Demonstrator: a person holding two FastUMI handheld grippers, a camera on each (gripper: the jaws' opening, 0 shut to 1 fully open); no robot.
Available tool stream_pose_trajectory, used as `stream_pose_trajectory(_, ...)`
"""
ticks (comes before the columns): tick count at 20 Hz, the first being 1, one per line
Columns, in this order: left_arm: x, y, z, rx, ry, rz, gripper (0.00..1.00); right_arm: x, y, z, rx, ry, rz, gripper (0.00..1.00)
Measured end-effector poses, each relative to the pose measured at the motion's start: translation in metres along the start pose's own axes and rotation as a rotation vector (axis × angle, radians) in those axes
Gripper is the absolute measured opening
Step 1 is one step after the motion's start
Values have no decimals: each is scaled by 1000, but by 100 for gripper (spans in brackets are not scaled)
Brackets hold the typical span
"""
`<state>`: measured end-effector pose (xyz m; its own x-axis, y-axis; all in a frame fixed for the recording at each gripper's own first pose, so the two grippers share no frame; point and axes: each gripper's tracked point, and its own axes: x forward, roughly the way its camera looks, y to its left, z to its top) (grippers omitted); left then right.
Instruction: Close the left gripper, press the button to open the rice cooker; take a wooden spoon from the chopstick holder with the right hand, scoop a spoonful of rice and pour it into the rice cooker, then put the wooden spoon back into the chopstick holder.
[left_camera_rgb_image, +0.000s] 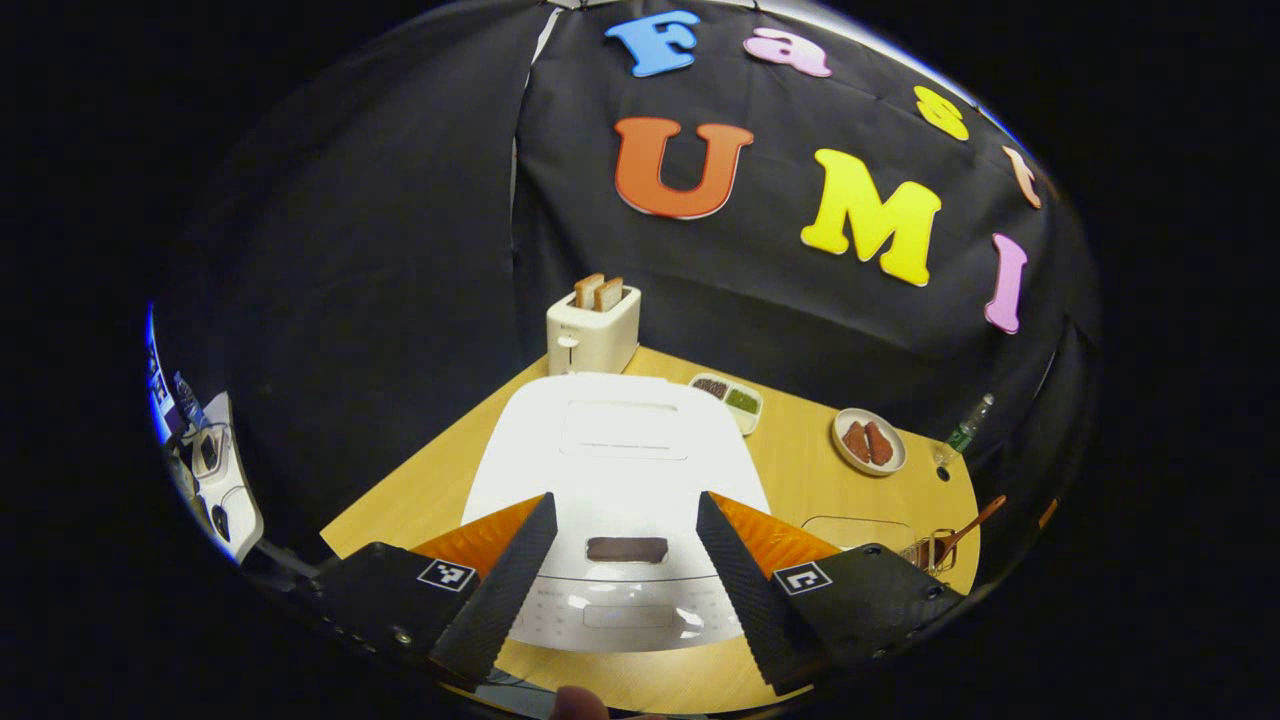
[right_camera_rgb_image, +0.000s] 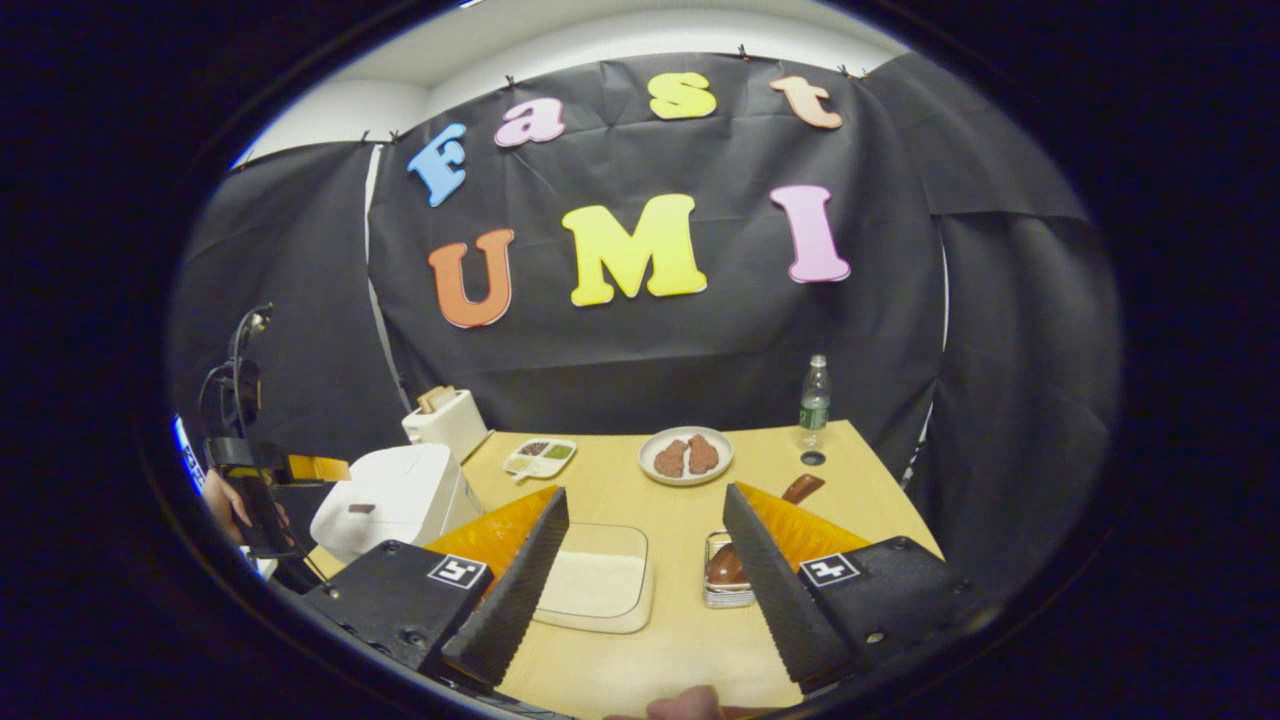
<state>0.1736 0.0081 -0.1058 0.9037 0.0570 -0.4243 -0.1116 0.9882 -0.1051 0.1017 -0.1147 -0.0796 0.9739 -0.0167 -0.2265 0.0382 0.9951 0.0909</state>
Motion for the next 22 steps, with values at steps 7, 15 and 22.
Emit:
stream_pose_trajectory(7, -117, -57, 72, 115, -327, -177, 94, -59, 25, 52, -37, -176, -44, 100)
stream_pose_trajectory(15, -200, -90, 68, 92, -444, -337, 93, -118, 56, 76, -56, -307, -47, 98)
stream_pose_trajectory(22, -222, -94, 57, 113, -490, -355, 93, -150, 78, 65, -76, -325, -45, 99)
